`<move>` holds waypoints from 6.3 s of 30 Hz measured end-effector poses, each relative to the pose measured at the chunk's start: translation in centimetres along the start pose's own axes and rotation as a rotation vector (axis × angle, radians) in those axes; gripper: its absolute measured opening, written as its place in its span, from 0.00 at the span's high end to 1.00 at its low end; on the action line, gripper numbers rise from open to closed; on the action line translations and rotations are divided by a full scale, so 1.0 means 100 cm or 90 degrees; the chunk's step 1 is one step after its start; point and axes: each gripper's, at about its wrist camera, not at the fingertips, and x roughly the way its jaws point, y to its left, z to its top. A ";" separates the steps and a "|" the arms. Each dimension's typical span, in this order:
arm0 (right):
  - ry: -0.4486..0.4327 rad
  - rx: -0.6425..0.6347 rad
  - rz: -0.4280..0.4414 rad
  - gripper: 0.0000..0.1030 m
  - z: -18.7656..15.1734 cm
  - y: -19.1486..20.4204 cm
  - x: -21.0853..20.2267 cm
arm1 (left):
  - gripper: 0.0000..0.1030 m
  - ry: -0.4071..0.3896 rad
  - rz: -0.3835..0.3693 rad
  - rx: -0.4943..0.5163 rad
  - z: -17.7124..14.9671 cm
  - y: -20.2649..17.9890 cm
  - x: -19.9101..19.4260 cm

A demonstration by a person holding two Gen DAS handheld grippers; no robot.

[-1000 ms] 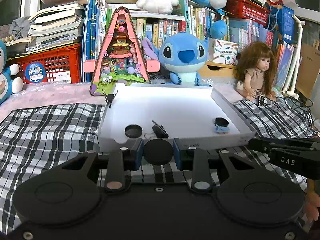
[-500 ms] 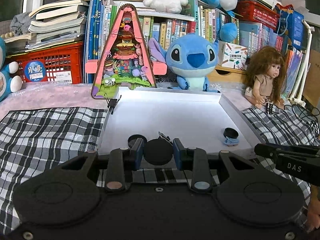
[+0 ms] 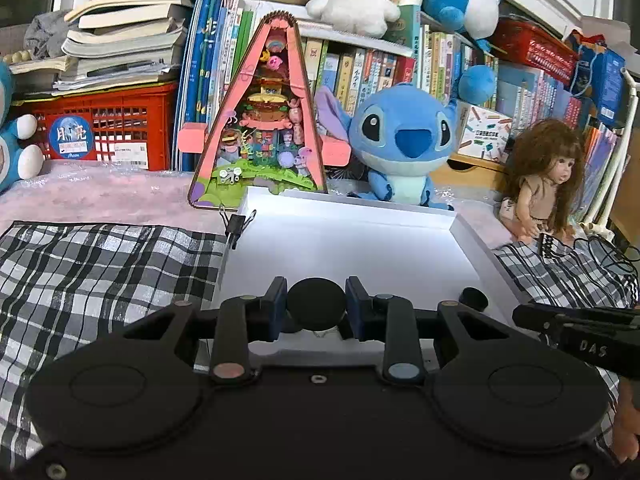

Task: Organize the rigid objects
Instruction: 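Carry the lid in the left tool while the right tool carries the ball into the tray, then open the left tool releasing the lid while the right tool releases the brown ball, then withdraw both tools from the tray back toward the remaining items, then grasp the cartoon-print hair clip with the left tool while the right tool grasps a black lid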

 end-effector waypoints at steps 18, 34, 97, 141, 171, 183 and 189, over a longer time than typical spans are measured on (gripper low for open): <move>0.086 0.123 0.057 0.78 0.030 -0.025 0.058 | 0.71 0.062 0.029 -0.014 0.023 -0.005 0.071; 0.113 0.140 0.087 0.78 0.035 -0.015 0.088 | 0.71 0.086 0.056 0.000 0.020 -0.010 0.101; -0.012 0.042 0.057 0.15 -0.002 -0.002 0.007 | 0.18 0.015 0.025 0.022 -0.020 -0.015 -0.001; -0.030 -0.058 0.009 0.12 -0.069 0.021 -0.058 | 0.18 0.019 -0.012 0.075 -0.102 -0.031 -0.066; -0.053 -0.090 -0.028 0.12 -0.113 0.013 -0.088 | 0.18 0.046 -0.038 0.116 -0.146 -0.040 -0.078; -0.051 -0.095 -0.050 0.12 -0.126 0.010 -0.088 | 0.26 0.039 -0.046 0.143 -0.154 -0.045 -0.081; -0.047 -0.089 -0.059 0.13 -0.131 0.003 -0.089 | 0.36 0.034 -0.057 0.154 -0.153 -0.048 -0.078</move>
